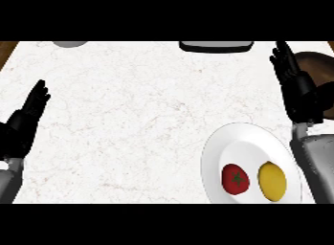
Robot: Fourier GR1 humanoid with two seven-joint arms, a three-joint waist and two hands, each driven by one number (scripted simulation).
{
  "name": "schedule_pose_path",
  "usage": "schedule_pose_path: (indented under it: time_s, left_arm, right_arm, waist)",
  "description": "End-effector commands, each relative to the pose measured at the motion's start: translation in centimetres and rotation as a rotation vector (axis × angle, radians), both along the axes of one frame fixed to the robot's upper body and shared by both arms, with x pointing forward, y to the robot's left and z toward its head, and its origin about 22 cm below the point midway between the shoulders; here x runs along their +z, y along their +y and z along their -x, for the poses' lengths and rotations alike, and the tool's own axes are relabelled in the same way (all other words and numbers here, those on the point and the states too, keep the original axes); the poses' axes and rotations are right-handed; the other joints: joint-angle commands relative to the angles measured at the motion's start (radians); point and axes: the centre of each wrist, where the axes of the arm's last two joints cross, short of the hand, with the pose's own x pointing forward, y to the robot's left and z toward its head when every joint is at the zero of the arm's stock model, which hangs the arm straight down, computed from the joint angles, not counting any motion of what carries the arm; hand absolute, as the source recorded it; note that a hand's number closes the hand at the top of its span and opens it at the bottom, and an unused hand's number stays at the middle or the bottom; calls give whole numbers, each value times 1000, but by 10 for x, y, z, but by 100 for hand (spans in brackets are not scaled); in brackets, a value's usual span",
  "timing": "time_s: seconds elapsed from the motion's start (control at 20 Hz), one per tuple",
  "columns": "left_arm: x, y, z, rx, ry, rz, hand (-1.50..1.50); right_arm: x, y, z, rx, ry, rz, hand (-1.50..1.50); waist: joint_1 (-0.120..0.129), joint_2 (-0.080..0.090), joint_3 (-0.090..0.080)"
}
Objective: Pick the tomato from the plate and place it in the pan
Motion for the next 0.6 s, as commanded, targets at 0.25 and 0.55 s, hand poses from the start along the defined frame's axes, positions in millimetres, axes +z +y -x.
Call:
schedule_pose_path:
  time_s: [0.25,0.55]
  left_arm:
    - [18,-33,-18,-24,-94,107,0]
    - [19,-25,-16,54,-46,149,0]
  right_arm:
    - [-57,55,31,838,174,-86,150]
    - [-76,-86,92,517,-159,168,-150]
  waist:
    - [41,-8,14]
    - [-53,-27,11]
